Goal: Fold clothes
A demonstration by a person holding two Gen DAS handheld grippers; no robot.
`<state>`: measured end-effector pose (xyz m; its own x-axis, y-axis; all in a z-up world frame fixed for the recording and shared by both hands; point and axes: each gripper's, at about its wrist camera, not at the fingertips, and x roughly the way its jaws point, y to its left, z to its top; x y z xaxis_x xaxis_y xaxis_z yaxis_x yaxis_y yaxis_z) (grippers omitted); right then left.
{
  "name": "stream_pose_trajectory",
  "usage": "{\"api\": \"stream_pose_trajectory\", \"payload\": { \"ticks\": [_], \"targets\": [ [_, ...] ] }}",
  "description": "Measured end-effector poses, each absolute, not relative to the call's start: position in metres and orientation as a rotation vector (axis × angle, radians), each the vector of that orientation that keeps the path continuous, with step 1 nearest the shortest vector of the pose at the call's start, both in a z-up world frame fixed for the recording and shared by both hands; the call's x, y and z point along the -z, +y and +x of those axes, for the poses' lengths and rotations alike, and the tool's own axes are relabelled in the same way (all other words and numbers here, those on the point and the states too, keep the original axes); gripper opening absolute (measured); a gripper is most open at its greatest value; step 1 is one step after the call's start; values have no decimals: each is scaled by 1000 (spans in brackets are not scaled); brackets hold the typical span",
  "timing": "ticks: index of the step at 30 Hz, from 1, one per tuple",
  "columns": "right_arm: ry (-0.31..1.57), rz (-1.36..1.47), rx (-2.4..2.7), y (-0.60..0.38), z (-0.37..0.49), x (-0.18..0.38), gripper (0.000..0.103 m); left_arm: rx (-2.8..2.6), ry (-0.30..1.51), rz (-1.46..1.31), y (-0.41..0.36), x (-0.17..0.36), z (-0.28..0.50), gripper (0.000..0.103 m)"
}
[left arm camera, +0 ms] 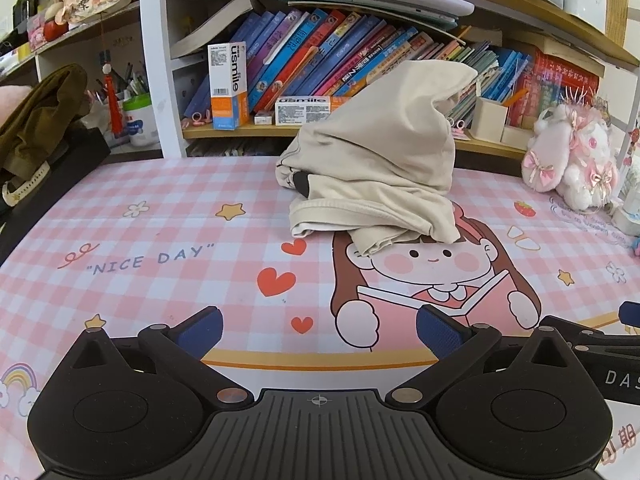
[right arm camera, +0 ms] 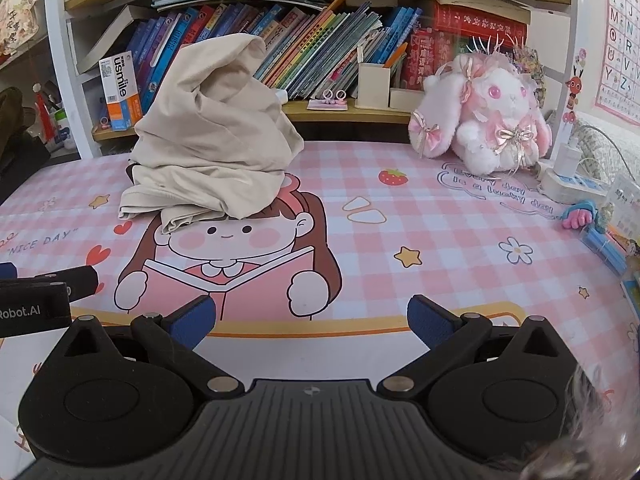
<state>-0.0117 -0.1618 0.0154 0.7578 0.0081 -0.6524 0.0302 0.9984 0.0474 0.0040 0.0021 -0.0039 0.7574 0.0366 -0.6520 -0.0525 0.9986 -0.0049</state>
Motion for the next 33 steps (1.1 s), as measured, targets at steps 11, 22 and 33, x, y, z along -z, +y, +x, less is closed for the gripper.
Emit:
{"api": "stream_pose_trajectory", "payload": {
  "ticks": [11, 22, 33],
  "targets": [
    [721, 60, 14, -163, -9, -14, 103, -36, 726, -16, 1, 7, 7, 103],
    [725, 66, 10, -165, -7, -11, 103, -39, 739, 3, -2, 8, 8, 103],
    [734, 59, -3, -164, -3, -9, 103, -37, 746, 11, -5, 10, 11, 103]
  ]
}}
